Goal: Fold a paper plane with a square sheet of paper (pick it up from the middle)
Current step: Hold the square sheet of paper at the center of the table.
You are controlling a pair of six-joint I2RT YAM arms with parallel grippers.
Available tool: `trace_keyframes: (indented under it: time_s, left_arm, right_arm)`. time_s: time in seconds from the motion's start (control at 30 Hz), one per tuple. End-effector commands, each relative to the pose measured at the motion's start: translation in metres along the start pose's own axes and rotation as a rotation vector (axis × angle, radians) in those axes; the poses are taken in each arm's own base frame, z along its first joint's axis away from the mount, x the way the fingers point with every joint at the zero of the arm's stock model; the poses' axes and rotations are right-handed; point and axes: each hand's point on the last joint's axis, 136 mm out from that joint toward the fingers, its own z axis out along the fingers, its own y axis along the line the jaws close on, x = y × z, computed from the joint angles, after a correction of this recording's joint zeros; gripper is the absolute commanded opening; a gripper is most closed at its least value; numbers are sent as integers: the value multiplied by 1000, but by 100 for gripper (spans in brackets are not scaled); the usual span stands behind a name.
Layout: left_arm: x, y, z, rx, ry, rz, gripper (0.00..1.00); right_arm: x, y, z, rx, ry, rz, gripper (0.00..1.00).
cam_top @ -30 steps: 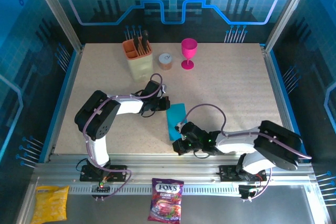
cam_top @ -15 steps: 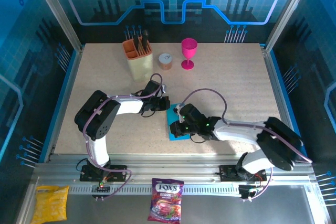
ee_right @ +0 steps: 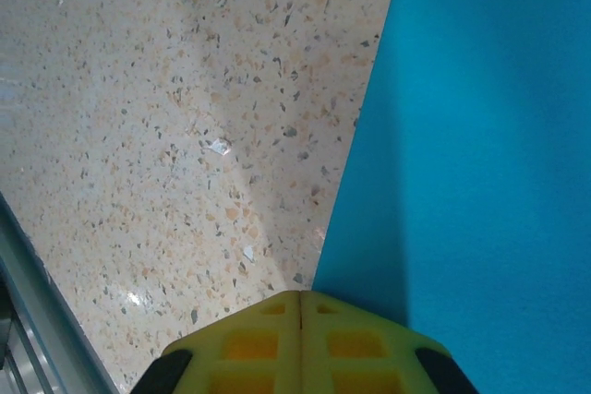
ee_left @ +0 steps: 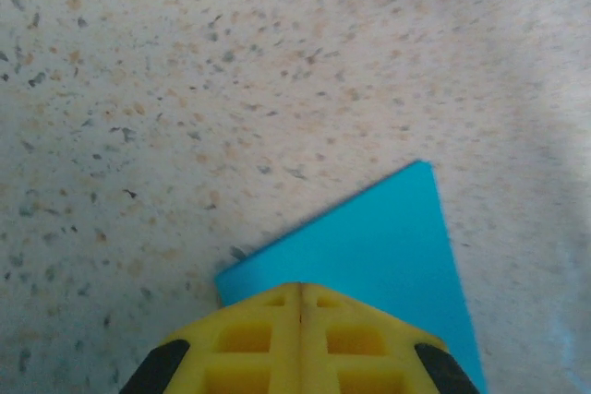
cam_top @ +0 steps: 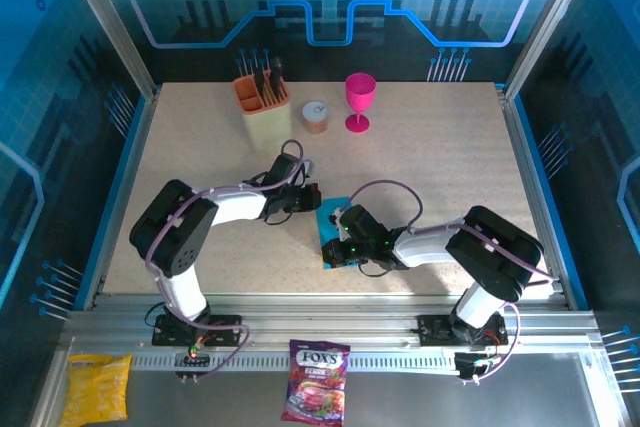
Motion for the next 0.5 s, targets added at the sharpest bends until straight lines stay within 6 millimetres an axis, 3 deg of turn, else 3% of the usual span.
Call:
trace_keyframes:
  time_s: [0.0, 0.17, 0.47]
  left_arm:
    - [10, -26, -20, 77, 5, -21, 0]
    - [36, -34, -22, 98, 23, -55, 0]
    - [63, -27, -2, 98, 59, -126, 0]
  right_arm:
    - [25, -26, 3, 52, 56, 70, 0]
    - [28, -30, 5, 61, 62, 78, 0]
    - [30, -34, 6, 78, 69, 87, 0]
